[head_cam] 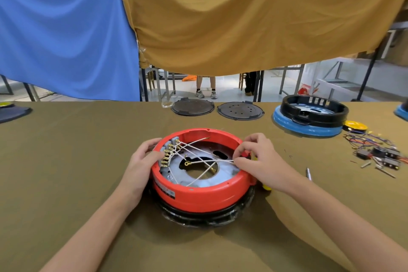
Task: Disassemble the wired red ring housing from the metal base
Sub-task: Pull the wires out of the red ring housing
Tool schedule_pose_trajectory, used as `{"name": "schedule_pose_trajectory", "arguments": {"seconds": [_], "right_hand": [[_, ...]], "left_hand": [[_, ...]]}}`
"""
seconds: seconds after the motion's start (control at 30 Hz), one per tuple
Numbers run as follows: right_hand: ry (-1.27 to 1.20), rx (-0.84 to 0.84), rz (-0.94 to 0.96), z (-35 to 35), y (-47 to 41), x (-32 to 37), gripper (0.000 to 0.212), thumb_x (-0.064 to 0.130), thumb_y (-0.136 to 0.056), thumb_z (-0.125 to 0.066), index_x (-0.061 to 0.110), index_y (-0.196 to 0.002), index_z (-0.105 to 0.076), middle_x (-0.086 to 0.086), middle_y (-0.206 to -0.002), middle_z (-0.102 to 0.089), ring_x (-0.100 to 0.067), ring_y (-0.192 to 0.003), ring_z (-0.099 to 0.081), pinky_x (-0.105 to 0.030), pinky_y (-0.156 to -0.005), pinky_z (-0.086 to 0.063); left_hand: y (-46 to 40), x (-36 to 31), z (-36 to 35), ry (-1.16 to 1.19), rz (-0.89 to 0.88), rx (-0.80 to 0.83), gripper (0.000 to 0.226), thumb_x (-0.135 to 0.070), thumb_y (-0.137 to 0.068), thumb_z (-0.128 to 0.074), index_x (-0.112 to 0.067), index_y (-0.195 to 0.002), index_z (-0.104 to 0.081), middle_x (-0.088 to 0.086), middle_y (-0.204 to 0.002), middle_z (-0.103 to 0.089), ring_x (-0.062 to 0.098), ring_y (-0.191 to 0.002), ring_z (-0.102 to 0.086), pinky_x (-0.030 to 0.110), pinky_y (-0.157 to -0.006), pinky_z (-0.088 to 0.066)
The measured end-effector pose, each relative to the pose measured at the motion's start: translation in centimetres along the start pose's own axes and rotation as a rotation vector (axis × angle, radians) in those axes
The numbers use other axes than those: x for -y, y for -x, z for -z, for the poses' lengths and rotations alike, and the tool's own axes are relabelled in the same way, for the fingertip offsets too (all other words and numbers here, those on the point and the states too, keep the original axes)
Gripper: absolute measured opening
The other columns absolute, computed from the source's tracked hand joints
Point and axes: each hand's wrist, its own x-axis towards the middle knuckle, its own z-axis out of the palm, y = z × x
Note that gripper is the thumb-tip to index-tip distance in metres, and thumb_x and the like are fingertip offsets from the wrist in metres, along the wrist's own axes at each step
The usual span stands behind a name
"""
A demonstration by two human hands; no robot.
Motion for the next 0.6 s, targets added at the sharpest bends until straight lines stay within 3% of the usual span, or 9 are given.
{"name": "schedule_pose_trajectory", "arguments": {"seconds": [0.13,0.27,0.37,0.43,0.5,0.6], "right_hand": [[-0.122,0.000,0.015,-0.2,0.0,-0.9,0.013,0.021,-0.089,-0.062,0.025,-0.077,-0.066,0.017,-0.125,-0.037,-0.007,-0.127,-0.033,-0.034,-0.105,-0.031],[-0.153,0.026,0.031,0.0,0.1,-1.4,0.018,0.018,-0.092,-0.060,0.024,-0.076,-0.066,0.015,-0.130,-0.037,-0.007,-0.130,-0.034,-0.033,-0.106,-0.030],[-0.176,0.072,0.006,0.2,-0.1,-1.2,0.017,0.019,-0.093,-0.058,0.023,-0.079,-0.067,0.015,-0.132,-0.036,-0.008,-0.129,-0.036,-0.033,-0.103,-0.034],[-0.180,0.071,-0.007,0.1,-0.1,-1.1,0.019,0.022,-0.096,-0.056,0.023,-0.081,-0.069,0.015,-0.134,-0.036,-0.005,-0.124,-0.041,-0.026,-0.093,-0.039],[-0.184,0.052,-0.009,0.0,-0.1,-1.1,0.023,0.023,-0.098,-0.054,0.022,-0.081,-0.070,0.017,-0.133,-0.036,0.008,-0.115,-0.043,-0.012,-0.080,-0.039],[-0.145,0.033,0.002,-0.1,-0.3,-1.2,0.023,0.021,-0.097,-0.054,0.020,-0.078,-0.068,0.018,-0.130,-0.037,0.024,-0.102,-0.041,-0.003,-0.073,-0.038]], "left_hand": [[0.4,0.0,-0.1,-0.064,-0.014,0.021,0.037,-0.023,-0.069,-0.062,-0.026,-0.106,-0.066,0.007,-0.115,-0.064,0.019,-0.095,-0.067,0.034,-0.076,-0.054],[0.2,-0.1,-0.2,-0.124,0.003,0.065,0.046,-0.030,-0.061,-0.059,-0.035,-0.106,-0.064,0.005,-0.125,-0.053,0.025,-0.113,-0.059,0.045,-0.092,-0.052],[0.5,-0.4,-0.2,-0.152,-0.003,0.072,0.048,-0.045,-0.054,-0.060,-0.047,-0.102,-0.065,0.000,-0.127,-0.048,0.016,-0.116,-0.057,0.037,-0.092,-0.050],[0.4,-0.2,-0.1,-0.129,-0.005,0.081,0.051,-0.041,-0.056,-0.063,-0.042,-0.107,-0.065,0.003,-0.129,-0.051,0.020,-0.117,-0.058,0.042,-0.098,-0.049],[0.3,-0.1,-0.1,-0.103,-0.002,0.099,0.048,-0.029,-0.062,-0.062,-0.034,-0.110,-0.064,0.004,-0.126,-0.058,0.020,-0.111,-0.063,0.042,-0.094,-0.051],[0.2,0.0,-0.2,-0.108,-0.003,0.085,0.047,-0.020,-0.065,-0.056,-0.028,-0.110,-0.062,0.003,-0.119,-0.061,0.024,-0.108,-0.063,0.044,-0.090,-0.050]]}}
